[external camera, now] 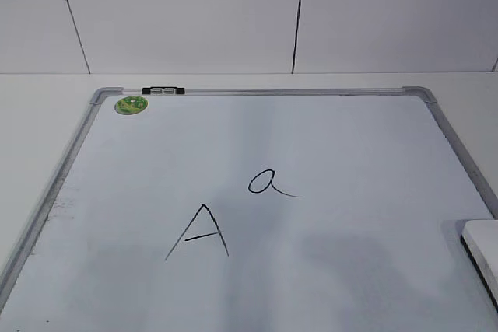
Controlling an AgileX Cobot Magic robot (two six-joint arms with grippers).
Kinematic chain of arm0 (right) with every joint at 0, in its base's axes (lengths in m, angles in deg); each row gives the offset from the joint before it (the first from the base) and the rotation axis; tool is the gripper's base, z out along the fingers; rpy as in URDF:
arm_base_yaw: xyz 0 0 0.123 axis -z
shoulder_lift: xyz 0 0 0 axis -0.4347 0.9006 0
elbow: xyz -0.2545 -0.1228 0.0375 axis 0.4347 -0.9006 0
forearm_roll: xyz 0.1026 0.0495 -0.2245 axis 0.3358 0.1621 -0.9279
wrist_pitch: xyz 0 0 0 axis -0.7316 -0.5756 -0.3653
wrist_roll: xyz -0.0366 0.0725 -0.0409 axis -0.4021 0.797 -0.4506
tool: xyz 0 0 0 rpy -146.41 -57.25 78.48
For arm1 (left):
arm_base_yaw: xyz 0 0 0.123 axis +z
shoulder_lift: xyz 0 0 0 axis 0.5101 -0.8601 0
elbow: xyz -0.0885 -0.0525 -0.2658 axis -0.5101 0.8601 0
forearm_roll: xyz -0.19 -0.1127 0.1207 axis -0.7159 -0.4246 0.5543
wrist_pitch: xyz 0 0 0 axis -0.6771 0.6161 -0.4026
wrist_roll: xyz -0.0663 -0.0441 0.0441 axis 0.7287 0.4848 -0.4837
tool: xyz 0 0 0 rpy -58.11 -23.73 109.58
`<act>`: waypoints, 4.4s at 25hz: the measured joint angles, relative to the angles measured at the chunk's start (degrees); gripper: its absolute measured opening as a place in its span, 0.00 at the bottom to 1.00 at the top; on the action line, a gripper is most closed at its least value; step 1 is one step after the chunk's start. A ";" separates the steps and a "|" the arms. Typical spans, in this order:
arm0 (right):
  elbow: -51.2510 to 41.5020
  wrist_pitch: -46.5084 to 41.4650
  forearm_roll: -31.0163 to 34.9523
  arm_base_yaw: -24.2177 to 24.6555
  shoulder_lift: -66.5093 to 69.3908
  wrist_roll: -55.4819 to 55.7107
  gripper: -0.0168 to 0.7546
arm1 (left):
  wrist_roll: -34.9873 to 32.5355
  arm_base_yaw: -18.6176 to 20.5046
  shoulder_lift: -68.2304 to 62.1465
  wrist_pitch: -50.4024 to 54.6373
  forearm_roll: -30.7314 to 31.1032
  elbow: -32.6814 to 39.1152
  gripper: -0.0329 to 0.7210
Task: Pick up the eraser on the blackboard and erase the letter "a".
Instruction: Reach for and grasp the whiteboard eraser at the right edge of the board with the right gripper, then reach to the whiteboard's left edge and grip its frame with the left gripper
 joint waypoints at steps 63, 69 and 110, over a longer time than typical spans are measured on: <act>12.04 5.26 6.06 0.00 59.06 -0.23 0.76 | 0.13 0.00 0.00 0.00 0.00 0.00 0.62; 12.04 7.97 6.06 0.00 62.13 -0.23 0.76 | 0.13 0.00 0.00 0.00 0.00 0.00 0.62; 12.32 16.91 3.07 0.00 83.74 -0.35 0.88 | 0.13 0.00 0.00 0.00 0.00 0.00 0.62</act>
